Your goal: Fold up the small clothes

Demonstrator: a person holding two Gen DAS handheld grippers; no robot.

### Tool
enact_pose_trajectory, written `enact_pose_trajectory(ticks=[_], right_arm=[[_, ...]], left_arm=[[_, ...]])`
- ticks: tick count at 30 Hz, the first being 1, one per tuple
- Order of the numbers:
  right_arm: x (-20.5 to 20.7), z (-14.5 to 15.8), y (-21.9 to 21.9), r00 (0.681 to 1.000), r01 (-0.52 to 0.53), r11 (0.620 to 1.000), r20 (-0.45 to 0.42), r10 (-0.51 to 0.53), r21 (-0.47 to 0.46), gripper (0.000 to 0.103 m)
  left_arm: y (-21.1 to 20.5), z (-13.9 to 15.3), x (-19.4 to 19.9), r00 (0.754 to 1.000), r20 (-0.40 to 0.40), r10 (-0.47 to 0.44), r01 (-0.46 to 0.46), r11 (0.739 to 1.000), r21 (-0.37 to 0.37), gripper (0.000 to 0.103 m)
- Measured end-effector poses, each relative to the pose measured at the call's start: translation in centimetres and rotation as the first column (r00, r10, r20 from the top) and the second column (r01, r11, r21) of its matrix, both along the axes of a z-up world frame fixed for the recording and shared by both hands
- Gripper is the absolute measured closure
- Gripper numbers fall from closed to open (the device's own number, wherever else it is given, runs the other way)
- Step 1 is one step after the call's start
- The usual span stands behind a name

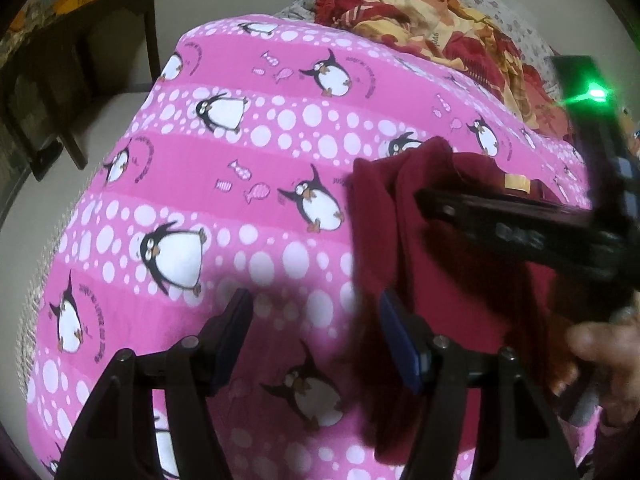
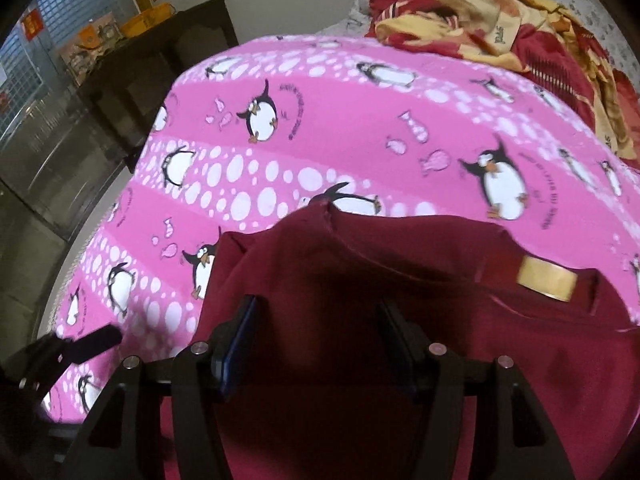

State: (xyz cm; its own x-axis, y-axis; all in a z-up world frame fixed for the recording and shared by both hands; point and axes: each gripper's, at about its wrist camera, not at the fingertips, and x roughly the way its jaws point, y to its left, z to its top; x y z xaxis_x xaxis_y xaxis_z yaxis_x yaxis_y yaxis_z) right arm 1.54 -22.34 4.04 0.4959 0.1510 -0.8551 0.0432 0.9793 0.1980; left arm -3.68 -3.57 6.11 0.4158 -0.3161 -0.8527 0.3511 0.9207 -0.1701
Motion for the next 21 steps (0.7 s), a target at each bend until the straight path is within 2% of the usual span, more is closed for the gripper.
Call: enact_pose_trajectory(ticks=[4,8,10,11,13,14,17,19,20,21], right_arm=[[1.9,-1.9,0.0,0.998,0.002,1.0,-0.064,-0.001,0.017,0.037],[1.7,0.2,0.1,0.999,0.014,0.998,-0.044,-0.011,0.057,0.037],[1.6,0.7,0.8,0.999,-0.009,0.996,-0.035,0.013,0.091,0.031],[1.8,0.7,1.4,0.999,-0.02,0.995,-0.044,0.024,0.096,0.022],[2.6,-0.4,3.1,0.994,-0.049,0.996,-0.098,0.056,0.073,0.016],[3.0,-1.2,4.0,0.989,-0.067,0.997,-0.127,0.07,0.033,0.013],[3.2,-2.5,6.0,0.989,-0.111,0.988,-0.115,0.098,-0.109,0.011],[2.5,-2.2,6.0,0.993,-0.103,0.985,-0.073,0.094,-0.136,0.02],[2.0,-1.8,5.5,0.995,-0.089,0.986,-0.053,0.082,-0.142,0.038],[1.5,-1.3,4.5,0.996,-0.087,0.991,-0.034,0.084,-0.102,0.051]], left_arm=[[1.4,0.0,-1.0,0.999,-0.032,0.013,-0.015,0.998,-0.064,0.033],[2.5,-0.3,-2.4,0.998,-0.055,0.001,-0.007,0.994,-0.107,0.028],[2.9,-0.8,-3.0,0.997,-0.071,0.005,-0.013,0.993,-0.115,0.028],[2.9,-1.0,-3.1,0.997,-0.078,0.004,-0.013,0.993,-0.119,0.028],[2.9,-1.2,-3.6,0.996,-0.084,0.0,-0.011,0.992,-0.128,0.028],[2.9,-1.3,-3.9,0.997,-0.084,0.0,-0.012,0.991,-0.136,0.028],[2.6,-1.4,-4.6,0.995,-0.096,-0.008,-0.008,0.986,-0.168,0.023],[2.2,-1.2,-4.9,0.996,-0.086,-0.018,0.003,0.985,-0.172,0.022],[2.0,-1.1,-5.1,0.997,-0.073,-0.025,0.011,0.985,-0.175,0.021],[1.9,-1.0,-5.1,0.997,-0.065,-0.03,0.018,0.983,-0.181,0.02]])
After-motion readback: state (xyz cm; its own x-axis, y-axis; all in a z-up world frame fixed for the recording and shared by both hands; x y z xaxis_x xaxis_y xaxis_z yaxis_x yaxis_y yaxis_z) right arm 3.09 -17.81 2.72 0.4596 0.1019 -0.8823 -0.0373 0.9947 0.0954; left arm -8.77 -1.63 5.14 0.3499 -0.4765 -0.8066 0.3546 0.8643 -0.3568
